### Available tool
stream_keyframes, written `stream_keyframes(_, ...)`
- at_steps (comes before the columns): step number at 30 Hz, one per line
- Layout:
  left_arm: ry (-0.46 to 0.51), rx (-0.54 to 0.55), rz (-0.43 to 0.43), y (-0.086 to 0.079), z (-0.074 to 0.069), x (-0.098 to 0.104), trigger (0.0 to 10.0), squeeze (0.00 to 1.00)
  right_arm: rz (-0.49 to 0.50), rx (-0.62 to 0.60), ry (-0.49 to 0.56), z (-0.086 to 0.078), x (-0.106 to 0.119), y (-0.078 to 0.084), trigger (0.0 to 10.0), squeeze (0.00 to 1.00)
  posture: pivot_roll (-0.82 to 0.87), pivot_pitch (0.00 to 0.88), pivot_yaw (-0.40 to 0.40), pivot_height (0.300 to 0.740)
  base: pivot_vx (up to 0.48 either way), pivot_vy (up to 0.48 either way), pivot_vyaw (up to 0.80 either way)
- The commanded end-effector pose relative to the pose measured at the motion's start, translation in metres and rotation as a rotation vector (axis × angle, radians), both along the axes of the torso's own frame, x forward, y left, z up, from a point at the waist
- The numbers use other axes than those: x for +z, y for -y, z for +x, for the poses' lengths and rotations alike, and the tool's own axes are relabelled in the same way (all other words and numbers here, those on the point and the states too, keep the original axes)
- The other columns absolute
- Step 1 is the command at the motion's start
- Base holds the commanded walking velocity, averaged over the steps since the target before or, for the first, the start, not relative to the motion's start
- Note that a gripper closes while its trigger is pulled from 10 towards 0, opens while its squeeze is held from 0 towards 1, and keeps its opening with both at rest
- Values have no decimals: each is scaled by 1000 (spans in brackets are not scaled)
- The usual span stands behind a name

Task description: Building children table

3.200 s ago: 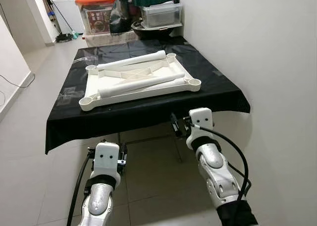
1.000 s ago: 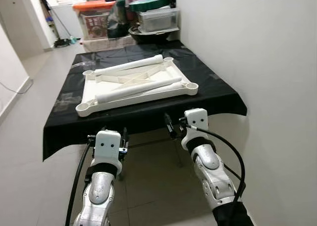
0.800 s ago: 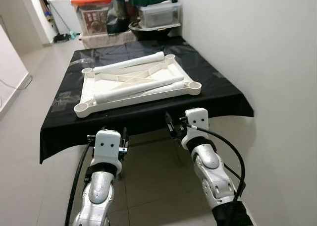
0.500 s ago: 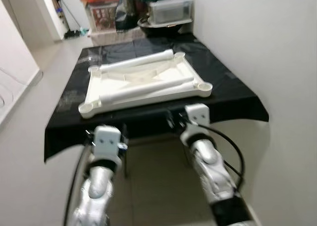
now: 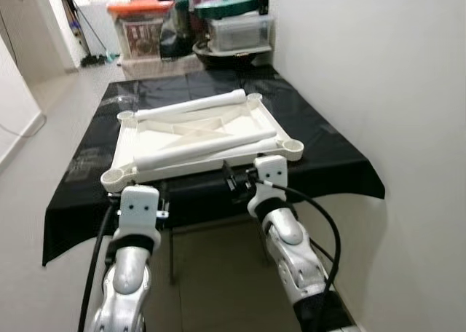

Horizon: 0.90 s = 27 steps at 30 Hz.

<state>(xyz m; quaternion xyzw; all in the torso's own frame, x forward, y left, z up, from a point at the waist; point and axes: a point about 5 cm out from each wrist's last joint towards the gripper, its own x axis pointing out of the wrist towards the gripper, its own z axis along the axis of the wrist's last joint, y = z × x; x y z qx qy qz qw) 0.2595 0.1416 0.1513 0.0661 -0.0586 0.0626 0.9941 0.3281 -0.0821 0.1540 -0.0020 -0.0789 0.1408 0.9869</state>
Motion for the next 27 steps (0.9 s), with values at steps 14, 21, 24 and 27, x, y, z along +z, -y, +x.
stream_keyframes(14, 8, 7, 19, -5, 4, 6, 10000, 0, 14, -4, 60, 1, 13, -2, 10000, 0, -48, 0, 45, 740, 253, 0, 434)
stream_keyframes(21, 13, 0, 19, -6, 5, 7, 10000, 0, 22, -16, 61, 2, 13, 1, 10000, 0, -48, 0, 45, 740, 252, 0, 0)
stream_keyframes(24, 18, -7, 28, -6, 6, 9, 10000, 0, 23, -22, 66, 2, 14, 1, 10000, 0, -48, 0, 48, 740, 252, 0, 0)
stream_keyframes(27, 23, -23, 26, -9, 8, 13, 10000, 0, 51, -45, 63, 3, 16, 3, 10000, 0, -48, 0, 48, 740, 251, 0, 0)
